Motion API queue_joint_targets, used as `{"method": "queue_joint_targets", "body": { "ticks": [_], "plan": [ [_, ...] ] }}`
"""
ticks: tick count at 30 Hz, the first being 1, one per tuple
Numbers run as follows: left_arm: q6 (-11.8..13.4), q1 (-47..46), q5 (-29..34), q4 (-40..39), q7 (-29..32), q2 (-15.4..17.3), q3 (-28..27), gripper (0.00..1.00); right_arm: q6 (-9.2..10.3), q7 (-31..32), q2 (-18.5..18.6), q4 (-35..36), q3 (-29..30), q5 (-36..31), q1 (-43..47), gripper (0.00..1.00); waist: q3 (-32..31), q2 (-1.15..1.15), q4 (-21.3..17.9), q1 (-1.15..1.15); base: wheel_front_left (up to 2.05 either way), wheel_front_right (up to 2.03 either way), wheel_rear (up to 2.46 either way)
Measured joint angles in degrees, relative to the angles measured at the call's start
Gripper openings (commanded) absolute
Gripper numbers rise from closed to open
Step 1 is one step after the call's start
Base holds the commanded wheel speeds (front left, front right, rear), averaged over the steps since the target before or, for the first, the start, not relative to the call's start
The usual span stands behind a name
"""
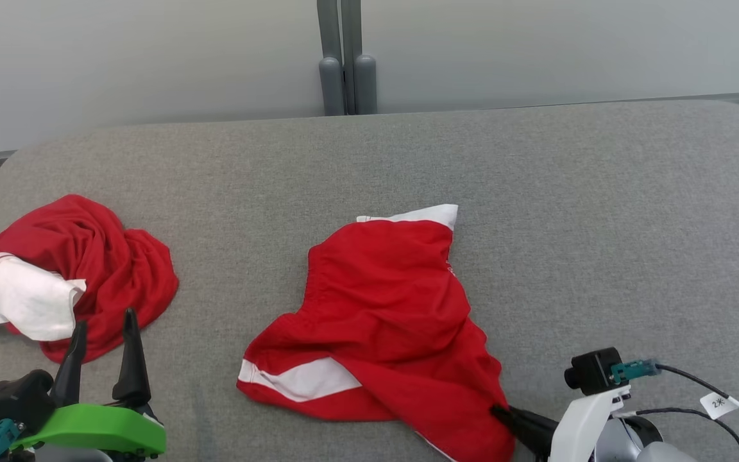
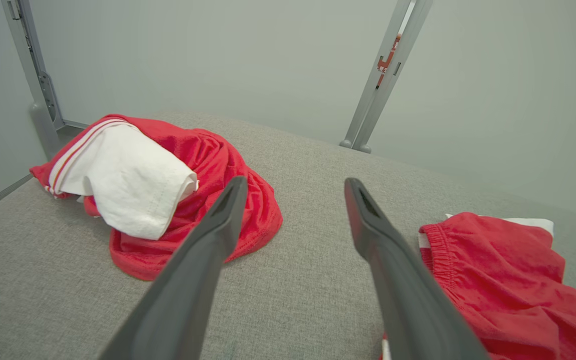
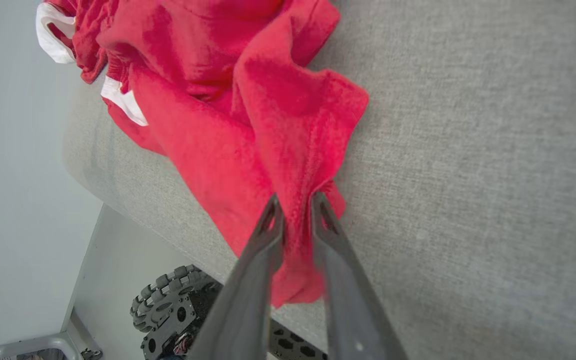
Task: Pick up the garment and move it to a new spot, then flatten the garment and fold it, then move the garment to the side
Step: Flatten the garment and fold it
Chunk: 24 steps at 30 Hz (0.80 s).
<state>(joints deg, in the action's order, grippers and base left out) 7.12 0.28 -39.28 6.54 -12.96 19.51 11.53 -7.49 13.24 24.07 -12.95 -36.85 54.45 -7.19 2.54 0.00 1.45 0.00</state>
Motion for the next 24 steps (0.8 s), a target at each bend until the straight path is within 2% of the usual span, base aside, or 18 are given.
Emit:
{"method": "queue_joint_targets", "body": {
  "ticks": [10,17,18,19,22,23,24],
  "plan": [
    [0.2,-0.6,-0.2,-0.6,-0.1,0.4,-0.2,1.0,0.0,-3.2,2.1,3.5,2.1,2.8,-4.3,0.0,1.7,0.0,0.6,0.0,0.0,0.0,0.0],
    [0.0,-2.9,-0.1,-0.5,-0.1,0.2,0.3,1.0,0.0,-3.0,3.7,1.0,3.4,8.2,-12.1,0.01,5.0,0.0,1.5,0.0,0.0,0.0,0.0],
    [0.0,-3.3,-0.1,-0.4,-0.1,0.1,0.4,1.0,0.0,-3.0,3.7,0.3,3.5,9.1,-12.9,0.1,5.4,0.0,1.6,0.0,0.0,0.0,0.0],
    [-0.1,-3.6,-0.1,-0.1,-0.1,-0.1,0.6,1.0,0.0,-2.6,3.8,-0.9,3.3,9.7,-14.1,0.28,5.9,0.0,1.9,0.0,0.0,0.0,0.0],
    [-0.4,-4.6,0.0,0.8,-0.2,-0.4,1.1,1.0,0.0,-2.6,3.6,-4.5,2.6,11.5,-17.2,0.45,7.2,0.0,2.6,0.0,0.0,0.0,0.0],
    [-0.6,-5.1,0.1,1.1,-0.3,-0.5,1.3,1.0,0.0,-2.8,3.6,-6.4,2.0,11.4,-18.4,0.71,7.5,0.0,2.9,0.0,0.0,0.0,0.0],
    [-0.6,-5.3,0.1,1.4,-0.3,-0.6,1.4,1.0,0.0,-3.0,3.5,-8.1,1.4,11.3,-19.4,1.0,7.8,0.0,3.3,0.0,0.0,0.0,0.0]
  ]
}}
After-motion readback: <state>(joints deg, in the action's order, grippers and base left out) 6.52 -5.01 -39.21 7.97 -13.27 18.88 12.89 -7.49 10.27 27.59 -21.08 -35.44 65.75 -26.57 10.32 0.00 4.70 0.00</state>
